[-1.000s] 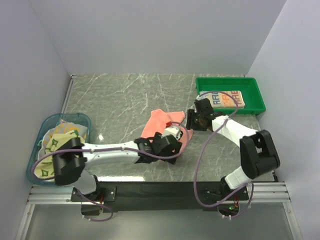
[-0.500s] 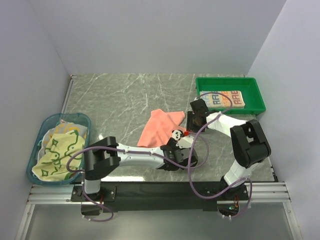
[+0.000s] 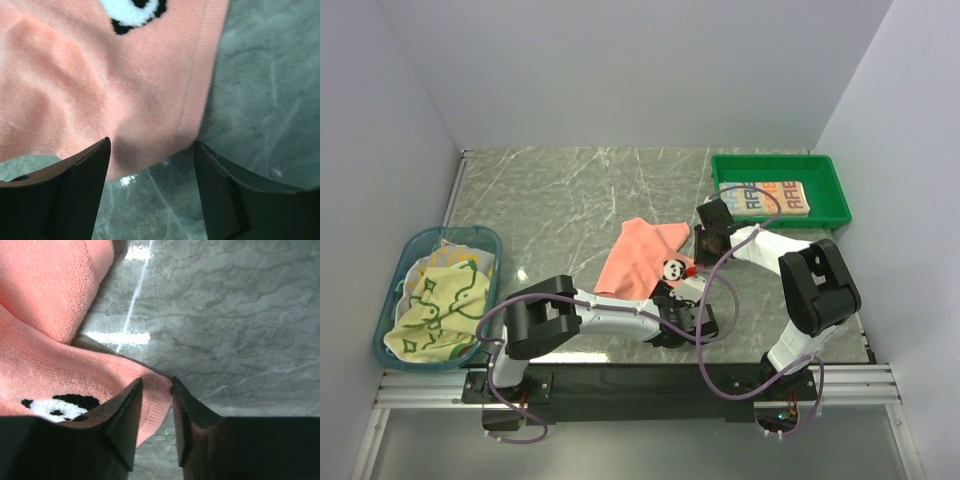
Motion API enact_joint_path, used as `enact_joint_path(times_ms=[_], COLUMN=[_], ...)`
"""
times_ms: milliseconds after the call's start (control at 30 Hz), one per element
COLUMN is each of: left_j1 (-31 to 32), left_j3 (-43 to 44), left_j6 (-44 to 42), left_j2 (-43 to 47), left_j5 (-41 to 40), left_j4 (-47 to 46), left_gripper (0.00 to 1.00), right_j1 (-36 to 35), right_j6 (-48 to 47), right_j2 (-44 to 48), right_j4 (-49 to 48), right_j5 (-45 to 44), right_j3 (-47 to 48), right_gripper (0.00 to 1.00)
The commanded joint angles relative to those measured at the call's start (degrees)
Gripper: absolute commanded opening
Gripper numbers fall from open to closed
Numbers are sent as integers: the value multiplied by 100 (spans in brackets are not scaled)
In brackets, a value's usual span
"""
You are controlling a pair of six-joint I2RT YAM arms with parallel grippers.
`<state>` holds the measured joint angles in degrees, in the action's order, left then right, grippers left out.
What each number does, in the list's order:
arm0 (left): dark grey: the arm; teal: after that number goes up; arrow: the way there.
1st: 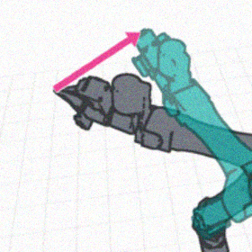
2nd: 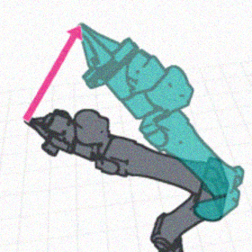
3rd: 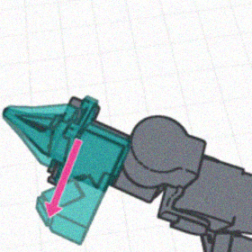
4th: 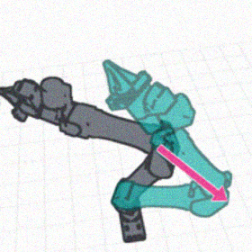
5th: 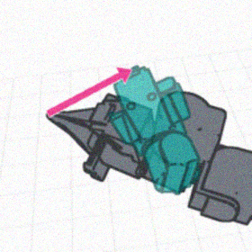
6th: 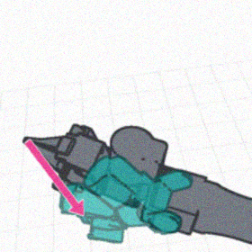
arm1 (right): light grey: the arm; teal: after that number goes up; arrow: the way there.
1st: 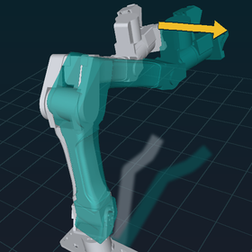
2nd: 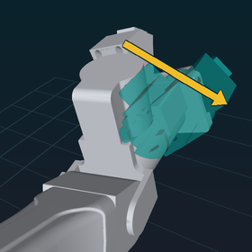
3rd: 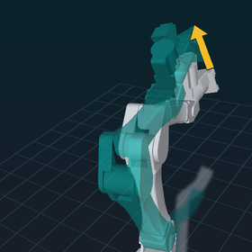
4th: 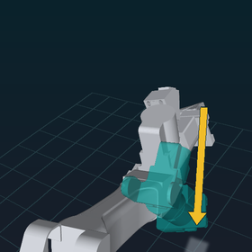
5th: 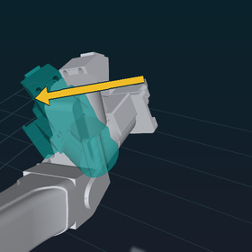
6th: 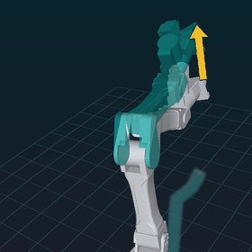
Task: Fold and stack the towels
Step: Flatten out the crumpled towel
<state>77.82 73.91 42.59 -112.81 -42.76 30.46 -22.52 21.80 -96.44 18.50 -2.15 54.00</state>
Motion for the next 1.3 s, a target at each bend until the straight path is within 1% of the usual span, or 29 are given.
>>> enact_joint_path(times_ms=[0,67,100,167,200,233,267,300,333,367,433,467,600,700,733,833,867,933,967,1000,1033,1067,1133,1167,1267], left_j1=[23,-30,-65,-188,-232,-311,-338,-355,-399,-408,-452,-461,-505,-654,-802,-1145,-1225,-1409,-1454,-1471,-1489,-1489,-1498,-1489,-1437], left_j3=[167,194,177,63,1,-60,-183,-245,-280,-307,-324,-316,-202,53,114,482,571,773,992,1081,1247,1371,1834,2012,2671], left_j6=[390,487,513,575,566,549,514,505,496,531,575,584,523,338,233,-407,-809,-1286,-1784,-2102,-2427,-2961,-3334,-3614,-3959], left_j2=[-179,-250,-267,-267,-224,-189,-145,-110,-40,-4,118,163,602,1207,1357,1972,2130,2595,2737,3017,3150,3265,3476,3520,3626], left_j5=[-566,-689,-707,-681,-620,-584,-532,-505,-496,-540,-627,-671,-1092,-1330,-1444,-1533,-1533,-1498,-1472,-1437,-1410,-1323,-1217,-1139,-804], left_j4=[451,522,540,505,392,321,251,189,180,223,329,460,943,1329,1366,1332,1270,1025,910,735,377,269,180,215,495], left_gripper=[70,65,63,59,53,49,39,33,26,12,3,1,1,1,1,1,1,1,1,1,1,1,1,1,1], right_j1=[-59,-59,-59,-59,-68,-59,-59,-68,-59,-68,-50,-59,-50,-50,-50,-33,-15,-7,-6,-6,-15,-7,-6,-6,-15], right_j6=[114,131,140,158,166,166,175,184,184,193,202,210,280,316,325,333,333,325,316,264,246,202,132,88,-96], right_j2=[99,117,134,187,205,222,257,266,284,345,442,581,1083,1461,1523,1786,1883,1980,2076,2120,2156,2208,2270,2375,2734], right_j4=[75,75,75,57,48,31,31,13,4,4,-4,-4,13,206,267,504,523,593,611,602,619,646,742,769,778], right_j5=[162,198,198,198,198,198,328,338,338,364,373,391,514,505,488,479,479,488,496,531,558,610,646,646,576], right_j3=[-91,-126,-135,-170,-179,-196,-197,-205,-214,-214,-214,-188,22,470,611,1426,1595,1929,2235,2386,2683,2843,3298,3415,3670], right_gripper=[33,31,27,22,17,15,10,3,0,0,0,0,0,0,0,0,0,0,0,0,0,0,0,0,0])
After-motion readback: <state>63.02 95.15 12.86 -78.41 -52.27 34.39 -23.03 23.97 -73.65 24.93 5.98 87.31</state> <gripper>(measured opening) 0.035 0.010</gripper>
